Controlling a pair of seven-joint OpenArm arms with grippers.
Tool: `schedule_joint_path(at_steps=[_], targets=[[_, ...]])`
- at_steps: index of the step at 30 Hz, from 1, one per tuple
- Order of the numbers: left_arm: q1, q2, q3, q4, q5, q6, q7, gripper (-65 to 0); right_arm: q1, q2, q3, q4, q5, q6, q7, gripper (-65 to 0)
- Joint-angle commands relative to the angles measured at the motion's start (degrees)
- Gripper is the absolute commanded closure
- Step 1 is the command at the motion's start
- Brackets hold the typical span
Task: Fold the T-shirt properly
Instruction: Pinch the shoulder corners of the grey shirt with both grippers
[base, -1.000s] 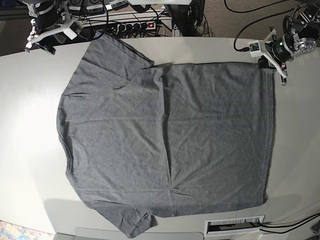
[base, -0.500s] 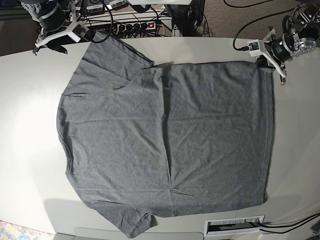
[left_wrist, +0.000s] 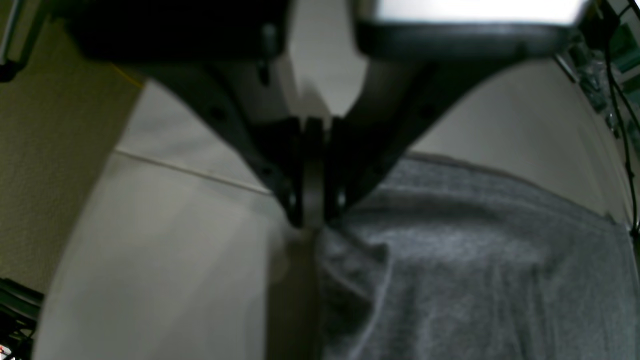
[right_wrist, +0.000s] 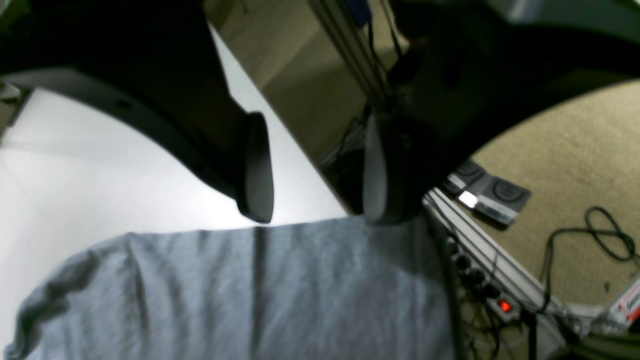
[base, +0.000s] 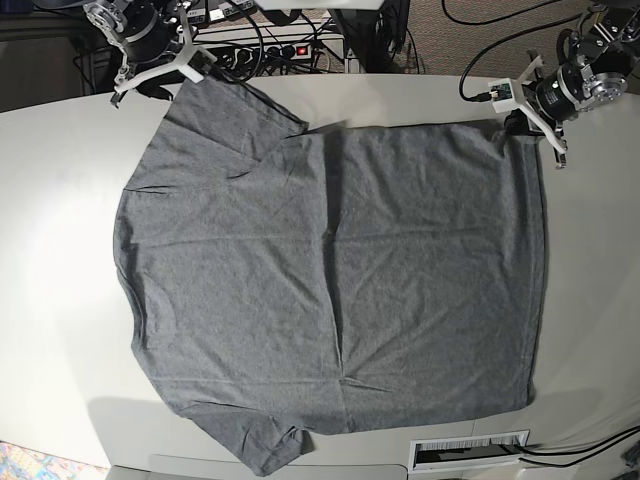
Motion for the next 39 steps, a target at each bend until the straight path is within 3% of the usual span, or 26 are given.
schedule_joint_path(at_steps=[1,29,34,39], targets=[[0.2,-0.8,-0.1,0.4,-0.3,-0.9,-0.3,0.0,-0.4,0.4,0.2,0.5,-0.4,-0.6,0.7,-30.2],[0.2,-0.8,-0.1,0.4,-0.3,-0.9,-0.3,0.0,8.5,0.3,-2.3,-9.2,2.6,-0.6,3.2,-30.0],[0.2,-0.8,-0.1,0.4,-0.3,-0.9,-0.3,0.0,8.6,0.4,-4.9,-8.3,2.6,-0.6,-0.2,-14.3],[0.2,-0.8,-0.1,0.4,-0.3,-0.9,-0.3,0.0,8.5,0.4,-6.2,-4.8,2.7,-0.6,-7.0,-4.3]])
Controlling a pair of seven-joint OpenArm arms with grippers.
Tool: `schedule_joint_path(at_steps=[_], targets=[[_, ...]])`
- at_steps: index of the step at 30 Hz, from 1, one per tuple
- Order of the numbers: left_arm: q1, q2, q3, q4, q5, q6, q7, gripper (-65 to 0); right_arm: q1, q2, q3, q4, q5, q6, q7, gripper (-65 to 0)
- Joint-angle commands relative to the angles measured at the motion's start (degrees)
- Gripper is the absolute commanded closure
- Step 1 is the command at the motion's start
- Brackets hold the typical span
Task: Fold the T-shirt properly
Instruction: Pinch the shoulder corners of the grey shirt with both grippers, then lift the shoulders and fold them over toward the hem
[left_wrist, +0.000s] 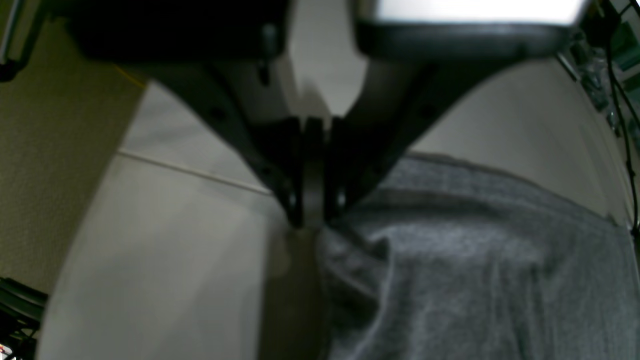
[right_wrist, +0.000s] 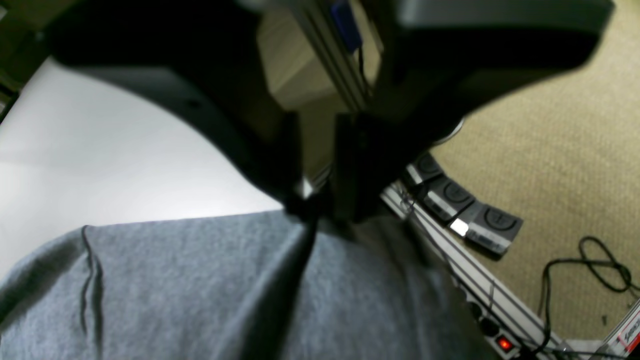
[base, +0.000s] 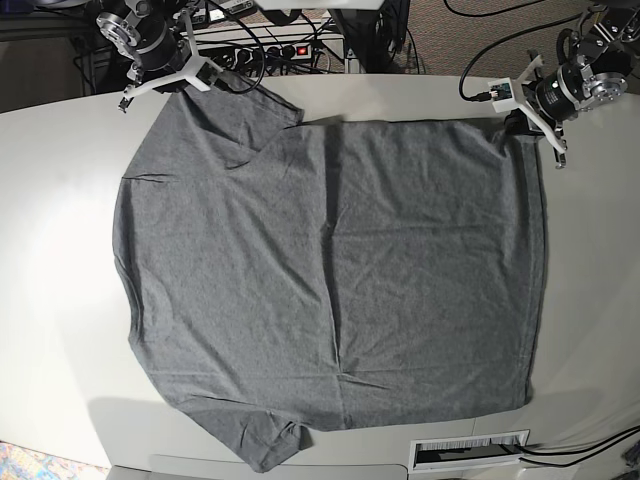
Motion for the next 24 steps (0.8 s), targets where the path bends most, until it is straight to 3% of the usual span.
schedule_joint_path(at_steps=[1,16,24], targets=[[0.2,-0.8,-0.1,0.4,-0.3,-0.9,-0.3,0.0,0.6,0.2,0.1,0.8,1.0,-1.0,1.5,-2.0],[1.0,-1.5,-0.1,0.6,-0.3,-1.4,-0.2,0.0,-8.3,0.2,0.7,13.0,-2.5,-1.0,-4.0,0.0],[6.9,-4.4,-0.1,5.0,1.6,-0.7,1.6,0.0,-13.9,0.3,11.0,15.5,-1.8,-1.1,-4.2,0.0]])
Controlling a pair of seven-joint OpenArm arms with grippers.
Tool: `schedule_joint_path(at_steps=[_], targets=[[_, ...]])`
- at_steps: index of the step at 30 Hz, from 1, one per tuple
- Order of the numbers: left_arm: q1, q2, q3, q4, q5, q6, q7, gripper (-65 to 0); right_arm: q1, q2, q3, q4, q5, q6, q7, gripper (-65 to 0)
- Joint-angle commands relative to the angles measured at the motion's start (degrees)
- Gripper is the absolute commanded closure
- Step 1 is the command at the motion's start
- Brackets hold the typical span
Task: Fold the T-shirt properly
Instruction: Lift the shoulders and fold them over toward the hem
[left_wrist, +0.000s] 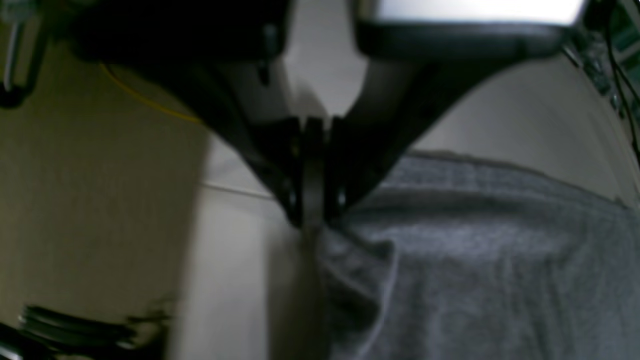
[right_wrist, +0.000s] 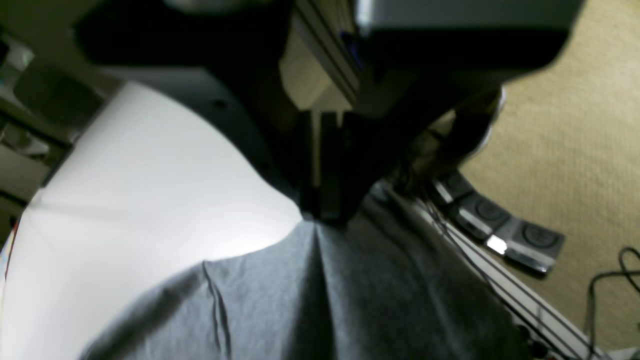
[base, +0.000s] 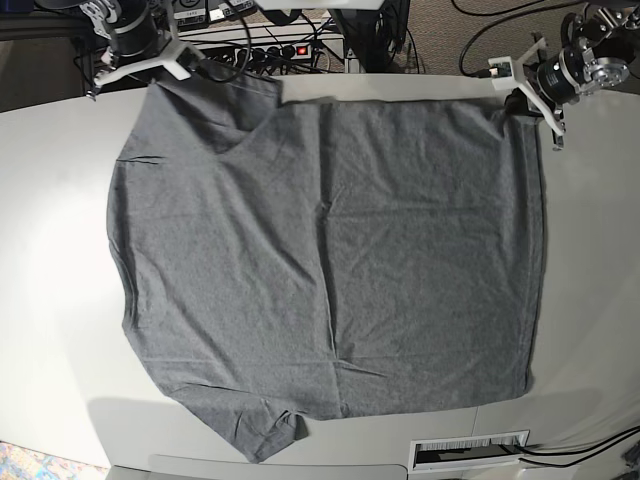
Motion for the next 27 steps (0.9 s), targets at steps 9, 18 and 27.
schedule_joint_path(at_steps=[9,18,27], targets=[[7.2,-4.1,-0.1,8.3,5.2,4.7,8.2,0.0,-5.8,1.9,9.3,1.0,1.6,-0.5,0.2,0.0],[3.8,-4.5,-0.1,10.1,10.5,15.4,8.3,0.0,-0.7,2.2,13.2,1.0,2.1,-0.7,3.9,0.0],[-3.8,-3.3,-0.1,9.9,5.2,15.8,5.7,0.0,5.7,1.0,13.3,1.0,3.3,-0.7,6.7,0.0]])
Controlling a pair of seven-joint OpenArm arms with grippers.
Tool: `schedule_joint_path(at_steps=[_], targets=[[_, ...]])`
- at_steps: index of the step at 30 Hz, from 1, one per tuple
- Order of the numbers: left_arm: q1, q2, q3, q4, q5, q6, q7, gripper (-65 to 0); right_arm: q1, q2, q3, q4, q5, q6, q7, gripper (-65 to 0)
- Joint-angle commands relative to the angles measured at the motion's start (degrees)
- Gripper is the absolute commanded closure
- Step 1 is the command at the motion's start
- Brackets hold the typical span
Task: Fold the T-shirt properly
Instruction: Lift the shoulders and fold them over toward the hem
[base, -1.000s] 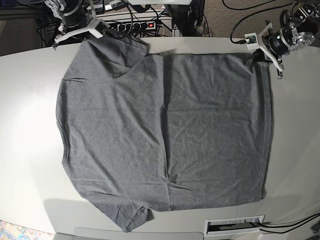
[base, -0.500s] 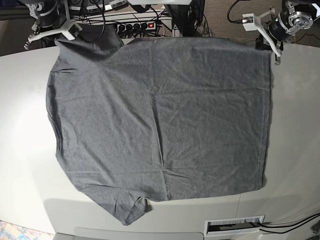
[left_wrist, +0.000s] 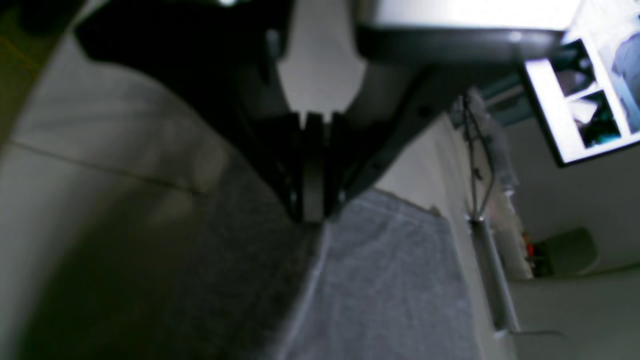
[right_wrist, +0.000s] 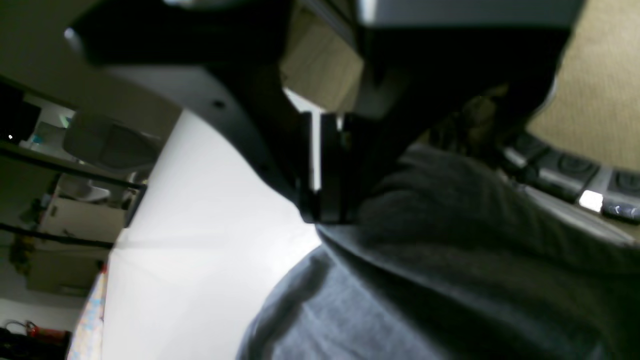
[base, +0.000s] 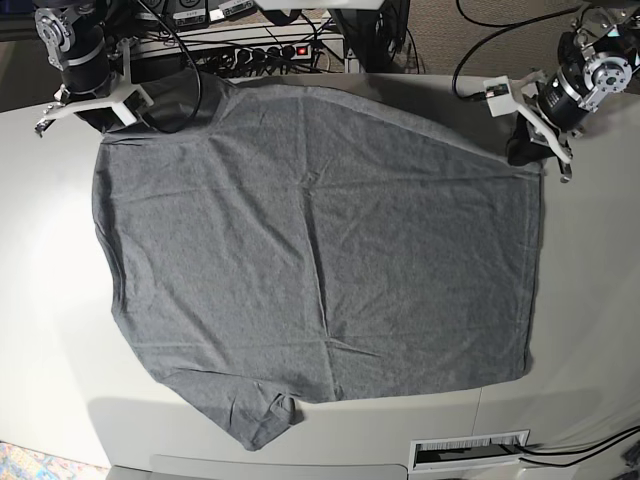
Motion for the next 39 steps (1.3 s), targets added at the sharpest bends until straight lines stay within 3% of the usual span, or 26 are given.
schedule_joint_path(at_steps=[1,10,13,19,31,39], targets=[[-1.1,-0.5,-0.5,0.6,0.0,1.2,-0.5,0.0,0.5,0.3,0.5,0.9,-0.7,-0.9,1.2,0.0],[-6.5,0.0,-0.5,-1.2,-1.6,1.5,-0.9,0.0,8.9,-0.2,0.5,0.8,-0.7,-0.9,5.0,0.0],[-8.1,0.2,-0.5,-4.2,-1.6,3.7,-1.6,0.0,13.1,0.2,0.5,-4.2,-0.7,-0.9,6.1,0.0],[-12.4,3.3,-0.5,-11.7,-2.0,3.9,-5.2,0.0,21.6,0.2,0.5,-11.7,0.3,-0.9,7.7,0.0],[-21.9,7.3,-0.5,-21.2,-8.2,3.9,-8.9,0.0,35.2,0.2,0.5,-22.7,5.6,-0.9,8.8,0.0],[-29.2,7.5,-0.5,-26.9,-13.7,3.8,-11.7,0.0,44.1,0.2,0.4,-31.2,6.6,-0.9,10.1,0.0]])
